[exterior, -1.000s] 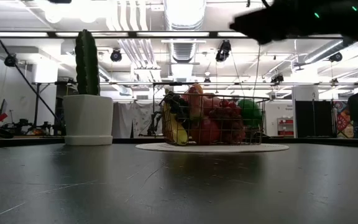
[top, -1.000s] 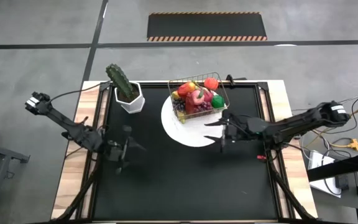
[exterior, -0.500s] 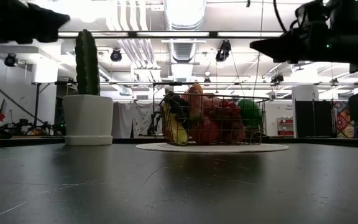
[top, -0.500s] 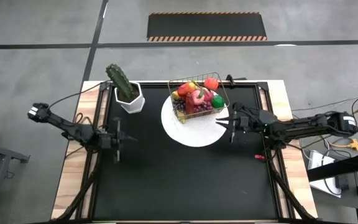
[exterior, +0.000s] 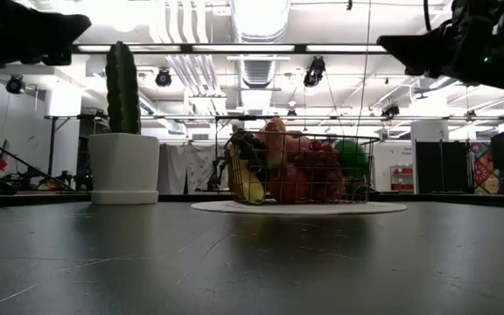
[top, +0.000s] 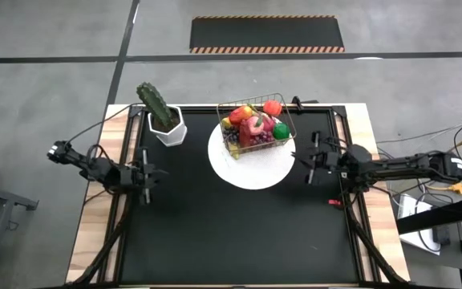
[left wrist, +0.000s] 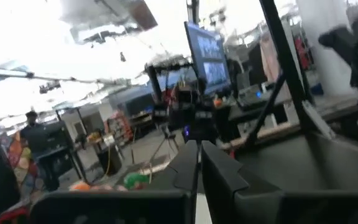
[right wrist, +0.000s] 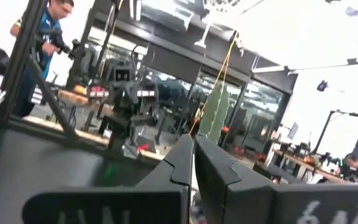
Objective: Build produce basket
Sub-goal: Return to Home Position
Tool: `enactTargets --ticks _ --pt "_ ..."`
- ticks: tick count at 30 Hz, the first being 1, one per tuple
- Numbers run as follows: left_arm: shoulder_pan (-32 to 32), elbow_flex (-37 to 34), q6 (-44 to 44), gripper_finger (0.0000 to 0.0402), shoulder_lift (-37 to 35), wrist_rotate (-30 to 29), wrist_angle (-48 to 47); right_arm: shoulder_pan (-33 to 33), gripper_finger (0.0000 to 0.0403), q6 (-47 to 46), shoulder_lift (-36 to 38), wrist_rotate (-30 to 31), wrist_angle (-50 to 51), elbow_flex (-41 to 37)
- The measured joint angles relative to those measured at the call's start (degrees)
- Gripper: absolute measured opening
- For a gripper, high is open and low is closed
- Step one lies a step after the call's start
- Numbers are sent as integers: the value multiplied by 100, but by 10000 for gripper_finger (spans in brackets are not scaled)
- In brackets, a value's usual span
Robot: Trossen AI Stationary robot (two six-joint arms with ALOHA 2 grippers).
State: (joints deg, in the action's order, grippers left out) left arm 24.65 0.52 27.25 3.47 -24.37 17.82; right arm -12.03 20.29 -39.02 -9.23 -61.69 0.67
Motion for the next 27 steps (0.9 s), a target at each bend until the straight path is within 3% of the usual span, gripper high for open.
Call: enactTargets --ticks 10,27 --pt "1 8 -289 3 -15 -14 -32 0 9 -625 695 110 5 -1" --pt "0 6 -287 3 79 -14 -30 71 9 -637 748 226 222 -1"
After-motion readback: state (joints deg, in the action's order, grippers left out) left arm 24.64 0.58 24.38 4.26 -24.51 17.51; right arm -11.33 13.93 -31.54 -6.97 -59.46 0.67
